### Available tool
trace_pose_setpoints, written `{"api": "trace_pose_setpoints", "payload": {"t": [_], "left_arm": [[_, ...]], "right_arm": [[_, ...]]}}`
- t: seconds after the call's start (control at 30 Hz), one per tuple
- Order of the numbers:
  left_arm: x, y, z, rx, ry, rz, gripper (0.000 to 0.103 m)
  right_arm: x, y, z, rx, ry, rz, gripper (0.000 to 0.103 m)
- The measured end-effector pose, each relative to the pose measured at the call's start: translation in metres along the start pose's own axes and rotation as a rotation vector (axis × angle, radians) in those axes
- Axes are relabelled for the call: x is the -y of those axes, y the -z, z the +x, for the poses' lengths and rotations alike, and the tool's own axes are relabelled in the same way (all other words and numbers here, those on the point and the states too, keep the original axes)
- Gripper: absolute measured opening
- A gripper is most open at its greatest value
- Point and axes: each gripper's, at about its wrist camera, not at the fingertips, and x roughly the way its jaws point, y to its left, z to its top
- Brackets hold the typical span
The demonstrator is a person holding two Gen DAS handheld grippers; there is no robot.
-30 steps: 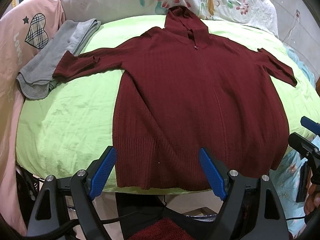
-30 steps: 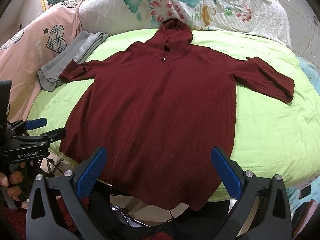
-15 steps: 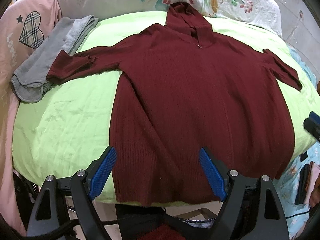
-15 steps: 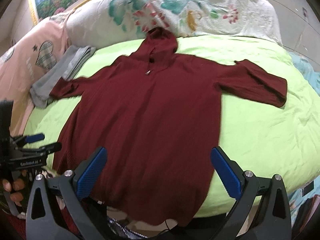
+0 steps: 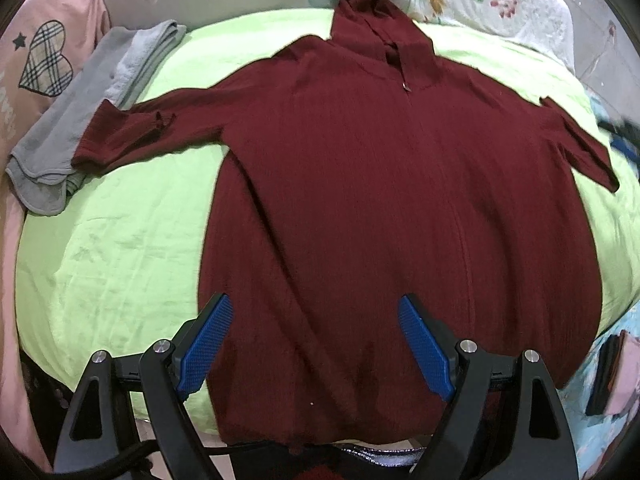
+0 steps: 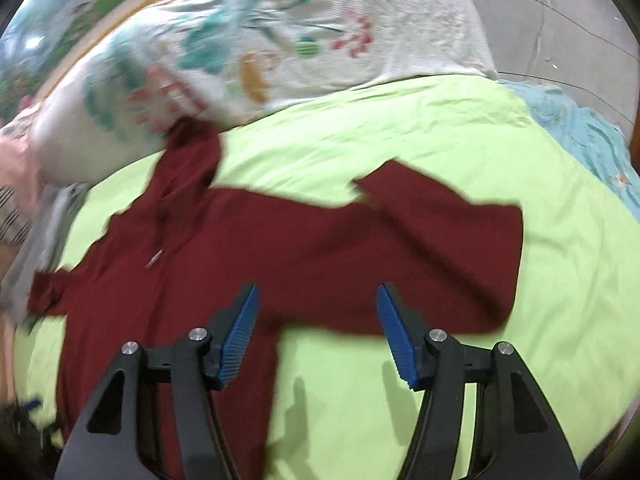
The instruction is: Fold large clothes
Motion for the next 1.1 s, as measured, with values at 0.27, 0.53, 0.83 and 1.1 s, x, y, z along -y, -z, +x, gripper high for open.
{"api": "trace_pose_setpoints", "payload": {"t": [0.27,0.53,0.83,1.1], "left_arm": [[0.002,-0.011,0.026,-0.085,-0.022,-0.005,0.086],[0.01,-0.024,0.044,-0.136,-0.016,-0.005,0.086],[0.009,-0.033,0.052,-0.111,0.039,-0.021,0.086],[-0.013,-0.033,0.036,-0.079,0.075,-0.071,0.086]], "right_arm": [[0.016,-0.069,0.117,-0.116,0.121,-0.089,0.062],[0.051,-0.071,0.163,-0.145,0.233,-0.081,0.007],[0.008,-0.066,0.122,-0.056,-0.071,0.043,0.006],[-0.15,-0.032,0.118,-0.114,-0.465,-0.015,0.006]]}}
